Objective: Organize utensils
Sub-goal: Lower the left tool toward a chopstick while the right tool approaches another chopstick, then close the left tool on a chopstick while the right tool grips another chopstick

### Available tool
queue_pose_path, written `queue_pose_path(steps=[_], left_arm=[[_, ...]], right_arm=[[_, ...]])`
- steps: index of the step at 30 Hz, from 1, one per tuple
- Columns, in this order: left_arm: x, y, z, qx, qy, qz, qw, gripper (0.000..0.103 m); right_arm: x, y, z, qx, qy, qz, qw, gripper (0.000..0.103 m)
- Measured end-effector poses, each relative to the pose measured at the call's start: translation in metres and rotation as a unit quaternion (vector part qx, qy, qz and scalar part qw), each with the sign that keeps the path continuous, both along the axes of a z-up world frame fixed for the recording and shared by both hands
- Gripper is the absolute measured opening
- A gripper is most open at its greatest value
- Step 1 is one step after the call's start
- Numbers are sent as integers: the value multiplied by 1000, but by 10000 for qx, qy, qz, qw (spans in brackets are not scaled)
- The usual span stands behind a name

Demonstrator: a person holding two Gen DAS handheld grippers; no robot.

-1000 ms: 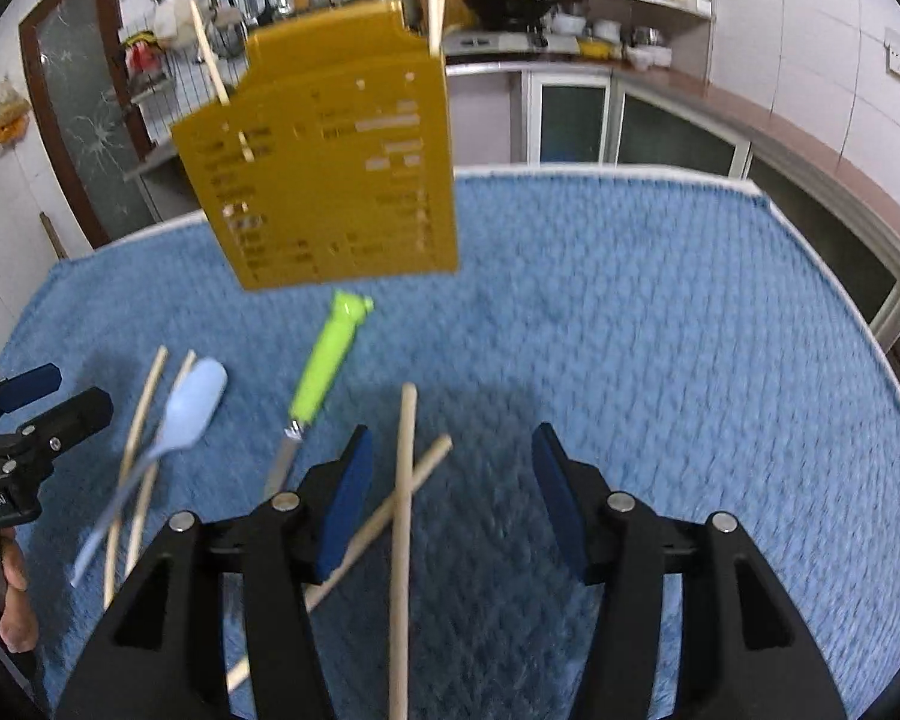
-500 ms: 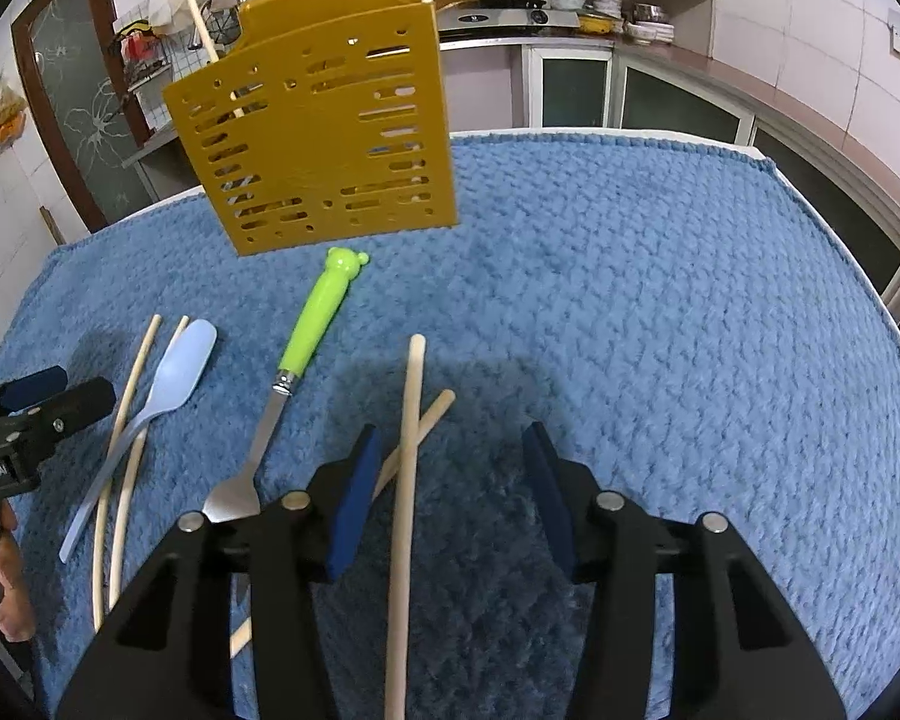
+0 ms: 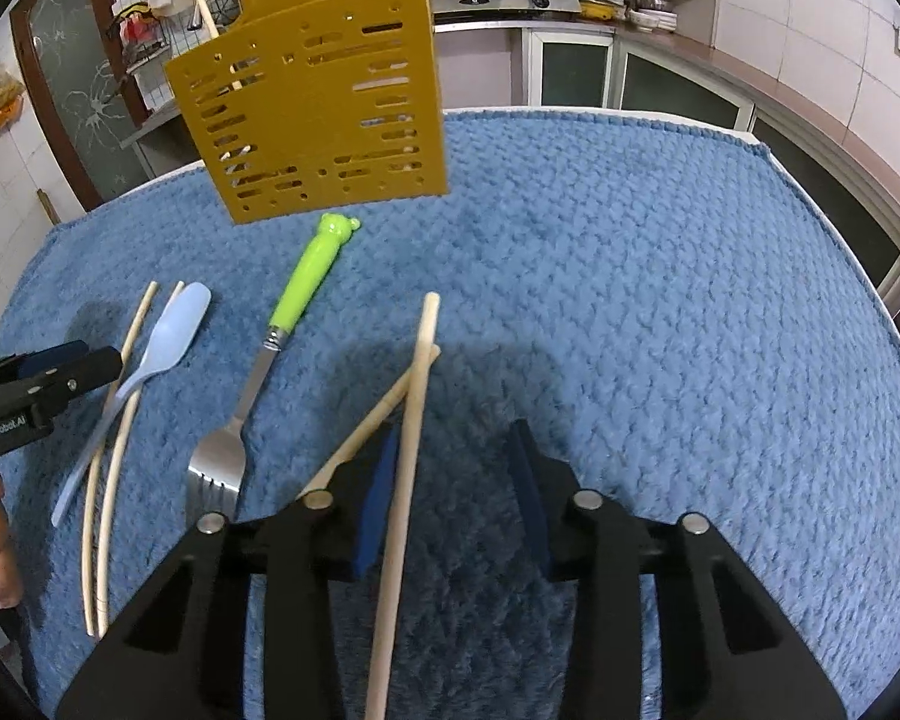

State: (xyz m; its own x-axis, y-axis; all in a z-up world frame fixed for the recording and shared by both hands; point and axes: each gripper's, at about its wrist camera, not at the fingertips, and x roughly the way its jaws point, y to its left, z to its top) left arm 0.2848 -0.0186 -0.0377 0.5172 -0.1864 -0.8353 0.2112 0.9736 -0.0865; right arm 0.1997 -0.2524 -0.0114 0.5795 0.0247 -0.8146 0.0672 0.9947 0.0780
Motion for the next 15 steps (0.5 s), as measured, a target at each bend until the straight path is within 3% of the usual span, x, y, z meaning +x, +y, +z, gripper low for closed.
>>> queue_pose_path(steps=[6, 11, 15], left_arm=[[10, -13, -5, 215, 126, 70, 9997, 53], [24, -31, -6, 721, 395, 30, 9966, 53], [36, -35, -3, 685, 570, 34, 9960, 46]], right_arm=[[9, -1, 1, -36, 204, -79, 9998, 24], [27, 4, 6, -156, 716, -91, 9973, 20], [39, 6, 7, -149, 939, -146, 9954, 15]])
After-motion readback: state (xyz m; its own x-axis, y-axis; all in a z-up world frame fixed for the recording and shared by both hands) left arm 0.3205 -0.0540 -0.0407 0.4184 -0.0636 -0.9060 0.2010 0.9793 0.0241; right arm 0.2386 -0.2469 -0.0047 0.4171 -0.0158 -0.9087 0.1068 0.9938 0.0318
